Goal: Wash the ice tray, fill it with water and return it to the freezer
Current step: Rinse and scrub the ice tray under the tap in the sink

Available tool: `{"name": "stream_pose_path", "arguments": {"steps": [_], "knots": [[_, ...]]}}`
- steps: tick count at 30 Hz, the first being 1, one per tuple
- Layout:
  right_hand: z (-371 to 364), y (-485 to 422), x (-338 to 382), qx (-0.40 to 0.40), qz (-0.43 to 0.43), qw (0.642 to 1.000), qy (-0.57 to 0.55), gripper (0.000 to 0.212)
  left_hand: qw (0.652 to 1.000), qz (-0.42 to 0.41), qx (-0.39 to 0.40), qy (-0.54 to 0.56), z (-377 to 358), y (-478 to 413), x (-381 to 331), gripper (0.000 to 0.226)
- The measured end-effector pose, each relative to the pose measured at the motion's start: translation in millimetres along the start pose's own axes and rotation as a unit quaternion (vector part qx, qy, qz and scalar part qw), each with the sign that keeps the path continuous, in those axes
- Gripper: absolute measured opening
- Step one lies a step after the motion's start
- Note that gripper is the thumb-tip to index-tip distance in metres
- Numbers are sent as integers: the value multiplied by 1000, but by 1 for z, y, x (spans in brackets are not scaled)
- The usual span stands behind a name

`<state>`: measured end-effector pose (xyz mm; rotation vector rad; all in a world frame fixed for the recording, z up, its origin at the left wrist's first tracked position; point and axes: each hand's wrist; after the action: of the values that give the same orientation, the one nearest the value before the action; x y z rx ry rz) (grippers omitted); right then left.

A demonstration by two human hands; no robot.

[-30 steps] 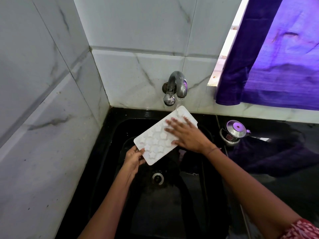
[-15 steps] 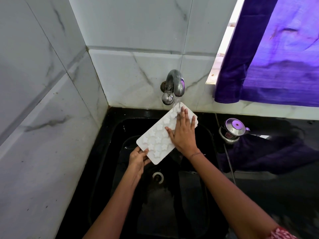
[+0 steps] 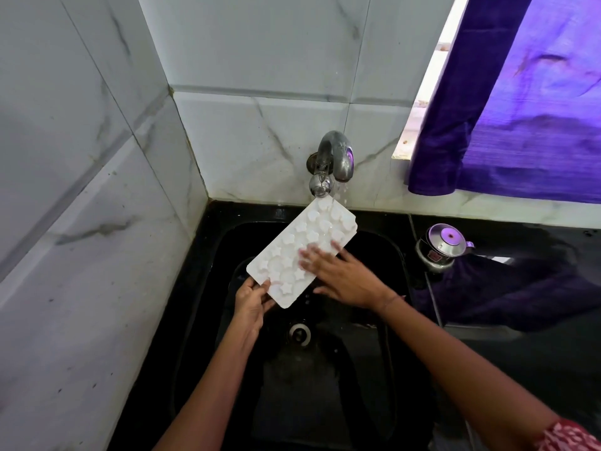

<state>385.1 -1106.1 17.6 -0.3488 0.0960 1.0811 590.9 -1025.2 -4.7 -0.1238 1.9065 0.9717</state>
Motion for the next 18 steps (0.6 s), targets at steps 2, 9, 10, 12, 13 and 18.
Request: {"name": "stream_pose_path", "arguments": {"steps": [2,9,10,12,13,18], "knots": [[6,7,-30,-2,-81,996,23,57,1000,3,-11,1,6,-1,-1,30],[24,3,-59,-15,-276,960,-51,72,1000,21,-4,2,9,1,9,35],[22,1,-52,-26,-294,953,-65,73,1000,25,-2,10,7,3,11,36],[15,-4,-32,-41,-327,940,-91,71,999,33,-1,21,4,5,15,36],[11,-5,-21,-44,-333,937,-96,70,999,36,-1,23,3,6,16,35],[2,-13,37,0,-316,943,-103,77,998,43,-6,36,-4,7,19,33]]}}
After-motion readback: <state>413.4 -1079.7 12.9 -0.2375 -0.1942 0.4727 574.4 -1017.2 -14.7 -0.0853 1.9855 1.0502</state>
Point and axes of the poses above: each hand's wrist, its own y-axis away from the middle knuckle, its own z-axis out of the back of the hand, x = y × z, and after that the axes turned 10 degrees about -x, right-handed
